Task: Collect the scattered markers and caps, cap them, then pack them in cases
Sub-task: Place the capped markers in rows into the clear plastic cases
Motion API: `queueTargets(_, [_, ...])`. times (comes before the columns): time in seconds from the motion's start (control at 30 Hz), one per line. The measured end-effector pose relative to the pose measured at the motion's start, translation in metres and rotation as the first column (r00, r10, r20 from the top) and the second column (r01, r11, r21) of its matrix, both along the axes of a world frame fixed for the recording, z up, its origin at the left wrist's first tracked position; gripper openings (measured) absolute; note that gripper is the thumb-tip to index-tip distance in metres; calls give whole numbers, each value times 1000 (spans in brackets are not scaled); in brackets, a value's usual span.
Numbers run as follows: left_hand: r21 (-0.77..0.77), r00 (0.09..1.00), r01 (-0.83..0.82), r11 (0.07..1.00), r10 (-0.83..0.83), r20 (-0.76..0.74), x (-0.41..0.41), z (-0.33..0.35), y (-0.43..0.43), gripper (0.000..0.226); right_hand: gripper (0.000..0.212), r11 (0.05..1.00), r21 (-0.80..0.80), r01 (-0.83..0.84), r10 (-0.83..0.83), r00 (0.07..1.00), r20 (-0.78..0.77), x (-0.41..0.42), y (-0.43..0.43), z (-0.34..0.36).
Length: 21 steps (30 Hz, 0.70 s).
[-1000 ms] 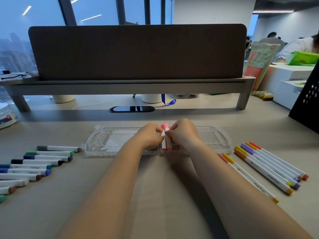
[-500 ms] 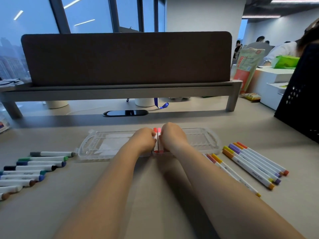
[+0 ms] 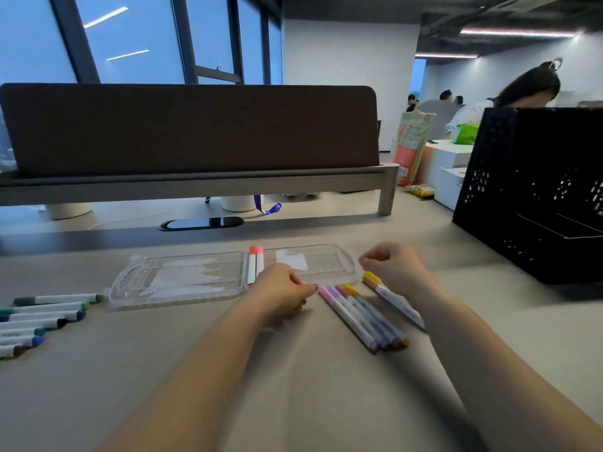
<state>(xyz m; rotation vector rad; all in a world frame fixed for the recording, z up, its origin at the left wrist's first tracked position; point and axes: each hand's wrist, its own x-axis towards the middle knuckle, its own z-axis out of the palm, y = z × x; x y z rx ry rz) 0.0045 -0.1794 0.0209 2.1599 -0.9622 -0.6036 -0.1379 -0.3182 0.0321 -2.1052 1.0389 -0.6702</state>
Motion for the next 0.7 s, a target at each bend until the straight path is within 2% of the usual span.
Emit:
queueTargets(0.1, [27,1000,3,1000,-2,-18,-21,-2,-11,34,8,998,13,64,-64,998,26,-25,-10,-1])
queueTargets(0.17, [38,1000,-5,999,5,20,-32,-3,-17,33,9,994,-1,105,-105,994,19,-37,-15,-6])
queueTargets(0.33, [70,992,-42,997,33,123,-44,-8,-22,30,4,994,-40,105,-109,985,-136,-50,-18,-15])
queueTargets(0.57, [11,997,-41,999,42,-64,-38,-9,-20,22,15,997,-80,0,-25,950,-310,-47,-6,-9])
queueTargets(0.7, [13,994,-47,999,48,-102,-38,-8,-20,17,19,991,-133,-33,-23,915,-403,-42,0,-9])
